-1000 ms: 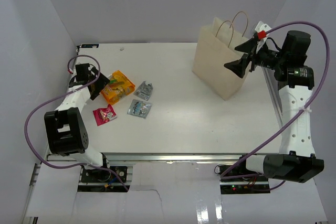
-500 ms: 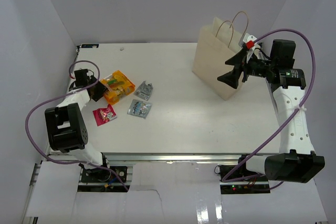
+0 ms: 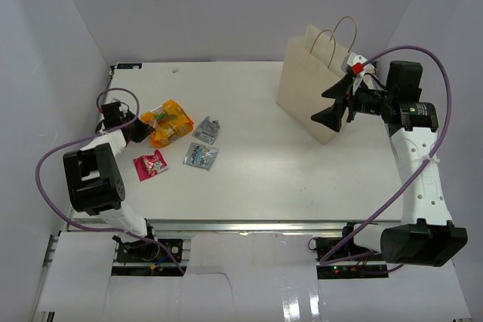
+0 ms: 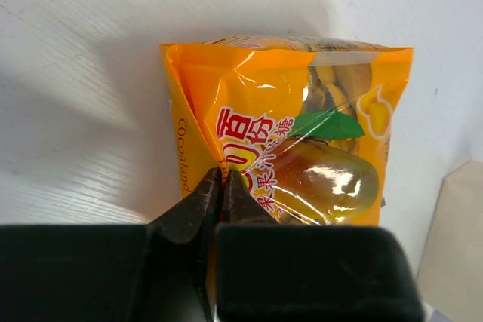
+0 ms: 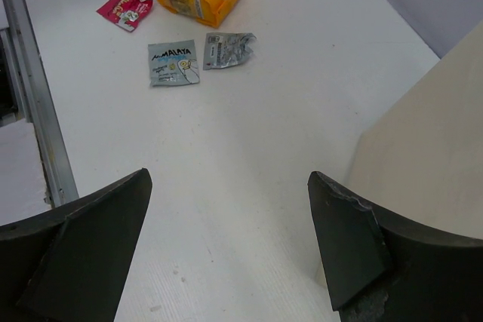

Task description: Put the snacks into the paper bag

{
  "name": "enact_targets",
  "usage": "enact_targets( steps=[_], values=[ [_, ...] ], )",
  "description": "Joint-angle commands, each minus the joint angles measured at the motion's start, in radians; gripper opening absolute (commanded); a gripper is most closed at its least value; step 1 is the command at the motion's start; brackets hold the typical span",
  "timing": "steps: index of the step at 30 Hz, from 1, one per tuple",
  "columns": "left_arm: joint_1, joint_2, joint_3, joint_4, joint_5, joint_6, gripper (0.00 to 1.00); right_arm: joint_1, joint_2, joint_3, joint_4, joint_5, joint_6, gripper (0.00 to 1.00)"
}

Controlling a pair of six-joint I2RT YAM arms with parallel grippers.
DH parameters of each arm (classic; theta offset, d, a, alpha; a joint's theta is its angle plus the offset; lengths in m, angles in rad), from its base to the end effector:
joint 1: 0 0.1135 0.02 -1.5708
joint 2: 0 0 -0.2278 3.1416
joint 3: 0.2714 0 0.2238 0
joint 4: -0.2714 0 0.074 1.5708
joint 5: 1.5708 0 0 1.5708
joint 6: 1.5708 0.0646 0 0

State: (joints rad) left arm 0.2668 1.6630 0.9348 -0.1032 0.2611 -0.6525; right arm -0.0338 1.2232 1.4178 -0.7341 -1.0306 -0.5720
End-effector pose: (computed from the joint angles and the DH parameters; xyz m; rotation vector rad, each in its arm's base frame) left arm 0.3263 0.0719 0.1408 -0.9632 2.2234 -0.4916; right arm 0.2361 0.0474 0.3732 -1.0364 1.5829 0.6692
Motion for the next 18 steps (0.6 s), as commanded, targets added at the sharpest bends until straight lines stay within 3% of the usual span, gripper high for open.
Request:
enact_targets(
  steps=[1,4,18],
  values=[
    [0.015,-0.017,-0.028,0.032,0.064,0.013,0.07,0.012,-0.016,0.007,0.004,-0.032,0.003,0.90],
    [0.018,-0.058,-0.034,0.066,0.105,0.014,0.00,0.028,-0.013,0.012,0.004,-0.036,0.006,0.90],
    [-0.029,-0.193,-0.062,0.250,0.460,-0.121,0.00,0.222,0.067,0.055,0.019,-0.023,-0.002,0.90]
  ],
)
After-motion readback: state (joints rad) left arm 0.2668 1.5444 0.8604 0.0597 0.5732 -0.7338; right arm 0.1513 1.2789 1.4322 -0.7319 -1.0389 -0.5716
